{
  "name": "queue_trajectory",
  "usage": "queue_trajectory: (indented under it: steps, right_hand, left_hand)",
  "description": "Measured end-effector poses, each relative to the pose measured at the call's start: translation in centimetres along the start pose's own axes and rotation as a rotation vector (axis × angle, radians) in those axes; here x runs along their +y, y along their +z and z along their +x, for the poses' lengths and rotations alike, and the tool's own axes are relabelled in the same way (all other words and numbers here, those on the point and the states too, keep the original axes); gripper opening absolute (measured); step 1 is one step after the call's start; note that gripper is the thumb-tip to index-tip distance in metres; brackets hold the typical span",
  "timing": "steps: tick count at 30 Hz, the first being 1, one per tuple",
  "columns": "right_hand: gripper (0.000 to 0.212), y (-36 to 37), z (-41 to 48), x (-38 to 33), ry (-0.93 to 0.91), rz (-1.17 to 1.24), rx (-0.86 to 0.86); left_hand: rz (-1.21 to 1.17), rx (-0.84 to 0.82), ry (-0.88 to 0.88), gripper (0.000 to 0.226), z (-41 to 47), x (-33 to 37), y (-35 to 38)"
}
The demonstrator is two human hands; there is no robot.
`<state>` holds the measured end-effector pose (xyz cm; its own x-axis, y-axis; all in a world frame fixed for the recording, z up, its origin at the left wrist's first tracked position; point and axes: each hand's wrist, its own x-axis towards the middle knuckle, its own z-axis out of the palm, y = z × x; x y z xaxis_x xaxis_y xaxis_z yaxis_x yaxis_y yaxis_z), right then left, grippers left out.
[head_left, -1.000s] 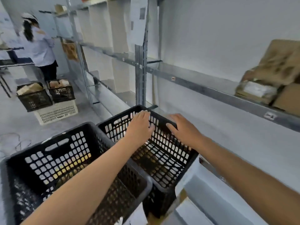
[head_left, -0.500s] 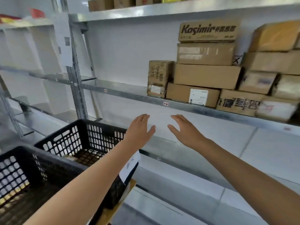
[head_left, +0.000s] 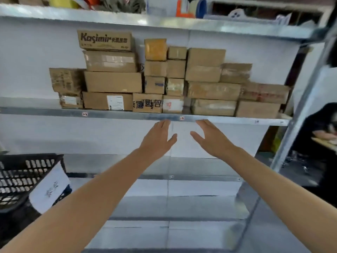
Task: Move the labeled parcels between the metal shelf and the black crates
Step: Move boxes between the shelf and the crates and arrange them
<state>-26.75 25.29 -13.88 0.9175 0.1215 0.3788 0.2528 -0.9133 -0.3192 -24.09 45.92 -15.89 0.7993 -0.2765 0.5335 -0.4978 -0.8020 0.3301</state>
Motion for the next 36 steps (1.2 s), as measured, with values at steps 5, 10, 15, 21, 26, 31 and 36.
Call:
queue_trajectory:
  steps: [5, 10, 15, 21, 26, 31, 36]
  right_hand:
    - [0.059, -5.6, -2.7, 5.8, 0.105, -0.028, 0.095]
    - [0.062, -10.0, -3.8, 10.7, 0.234, -0.008, 0.159]
    - [0.042, -13.9, -2.7, 15.7, 0.256, -0.014, 0.217]
    - [0.053, -17.6, 0.8, 22.4, 0.262, -0.066, 0.189]
    - [0.061, -19.6, 5.7, 27.2, 0.270, -0.056, 0.207]
    - [0.053, -19.3, 10.5, 31.2, 0.216, -0.035, 0.200]
    - [0.055, -19.2, 14.2, 35.3, 0.278, -0.068, 0.182]
  left_hand:
    - [-0.078, -0.037, 0.120, 0.055, 3.8, 7.4, 1.8]
    - [-0.189, -0.062, 0.211, 0.053, 7.7, 13.9, 4.1]
    - [-0.234, -0.065, 0.243, 0.048, 12.2, 18.3, 7.4]
    - [-0.331, -0.086, 0.188, 0.057, 18.9, 22.0, 11.3]
    - [-0.317, -0.104, 0.129, 0.058, 24.5, 23.6, 14.3]
    - [-0.326, -0.141, 0.047, 0.062, 28.8, 23.9, 17.8]
    - [-0.294, -0.124, -0.018, 0.067, 30.8, 24.0, 20.8]
